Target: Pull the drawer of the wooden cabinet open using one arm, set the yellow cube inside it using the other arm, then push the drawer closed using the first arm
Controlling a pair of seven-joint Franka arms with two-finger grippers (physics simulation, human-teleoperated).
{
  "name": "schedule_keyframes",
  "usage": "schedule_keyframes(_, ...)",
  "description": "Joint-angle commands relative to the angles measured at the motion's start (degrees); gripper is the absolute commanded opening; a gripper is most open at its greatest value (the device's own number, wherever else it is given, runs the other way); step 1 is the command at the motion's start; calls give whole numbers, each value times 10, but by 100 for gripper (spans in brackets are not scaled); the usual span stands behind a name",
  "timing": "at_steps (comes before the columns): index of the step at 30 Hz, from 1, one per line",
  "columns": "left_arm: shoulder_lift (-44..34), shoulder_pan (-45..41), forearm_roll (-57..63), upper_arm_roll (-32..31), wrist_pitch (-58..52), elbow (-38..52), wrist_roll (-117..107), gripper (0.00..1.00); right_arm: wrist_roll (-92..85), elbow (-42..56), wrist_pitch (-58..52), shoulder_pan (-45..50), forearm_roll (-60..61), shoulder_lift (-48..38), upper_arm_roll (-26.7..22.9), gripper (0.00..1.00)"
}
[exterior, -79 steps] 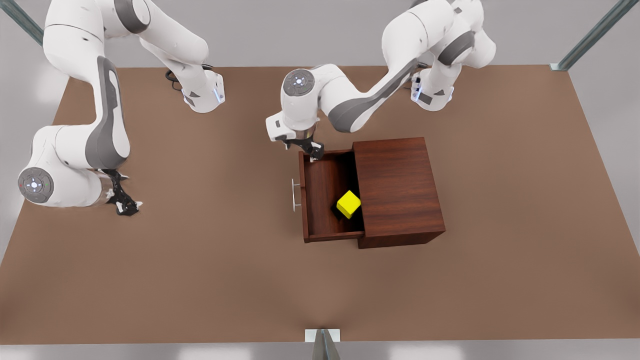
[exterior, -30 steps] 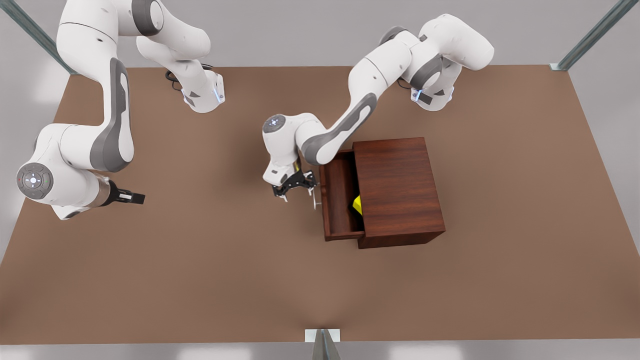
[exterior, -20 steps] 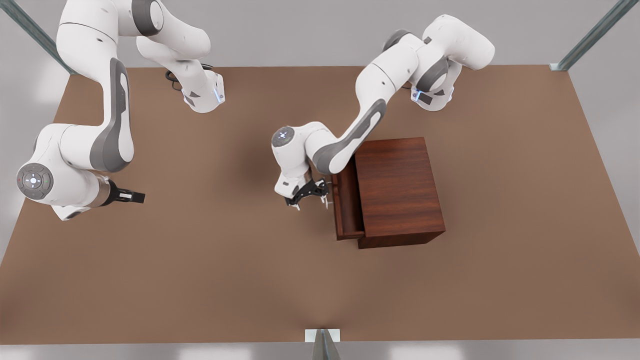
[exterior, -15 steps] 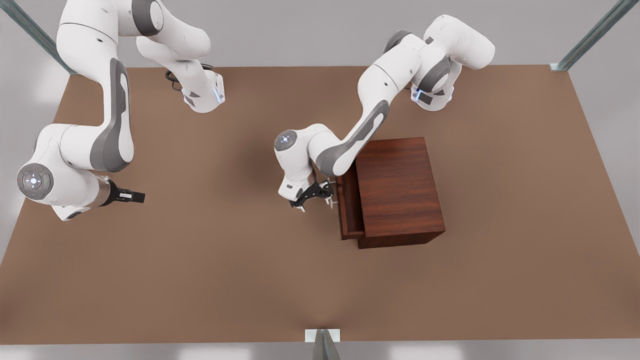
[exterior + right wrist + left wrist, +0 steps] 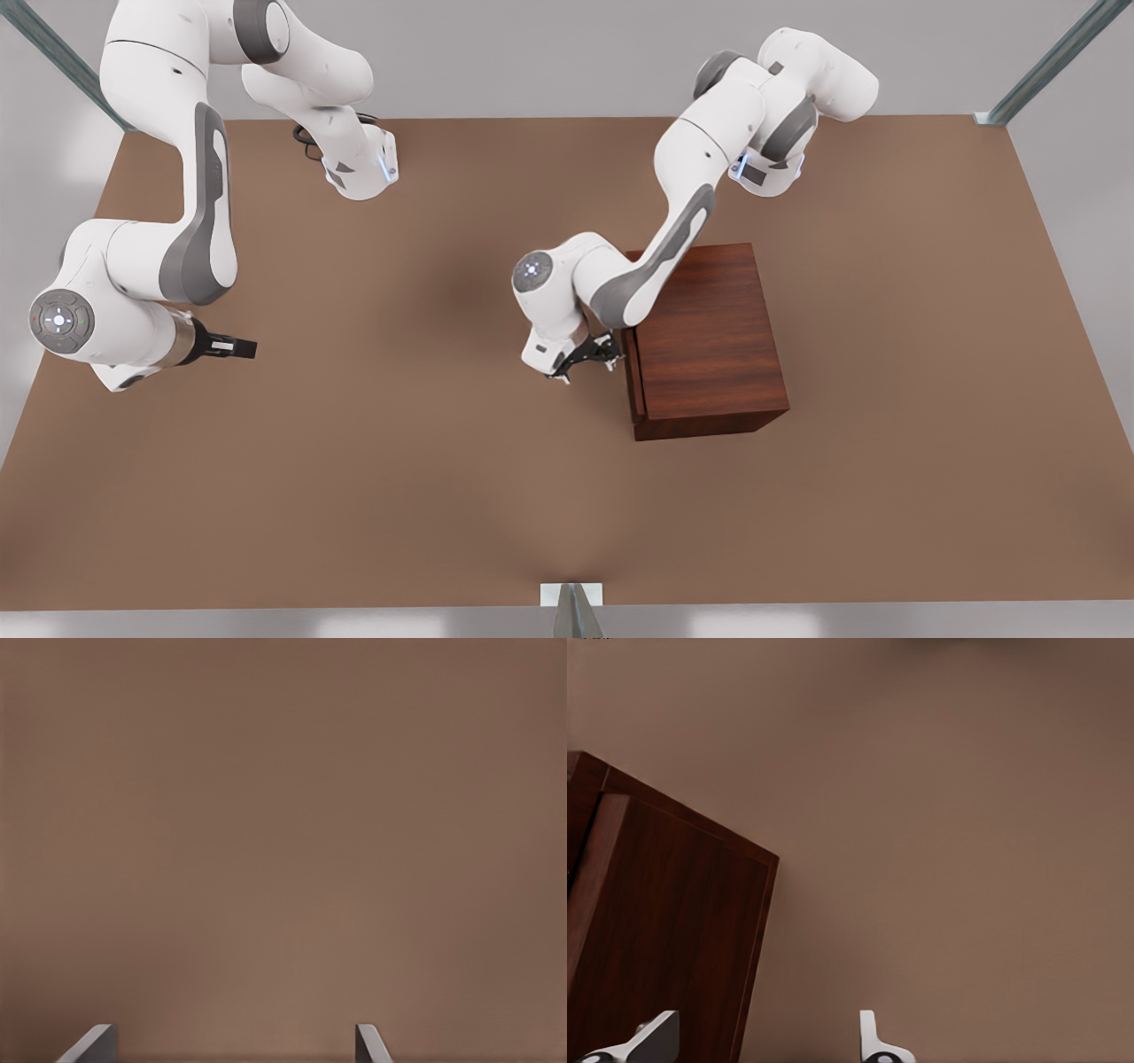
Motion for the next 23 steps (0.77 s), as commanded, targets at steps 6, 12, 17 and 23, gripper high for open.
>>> schedule_keyframes(6, -1, 15, 1, 1, -2, 1, 108, 100, -8, 0, 0, 0, 0, 0, 0, 100)
schedule_keyframes(12, -200, 91, -148, 5, -258, 22, 241, 100, -8, 0, 0, 0, -1, -1, 0, 100)
schedule_keyframes(17, -386, 339, -277, 11, -154, -213, 620, 100, -8, 0, 0, -1, -1, -1, 0, 100)
schedule_keyframes(23, -368, 357, -307, 16, -138, -175, 622, 100, -8, 0, 0, -1, -1, -1, 0, 100)
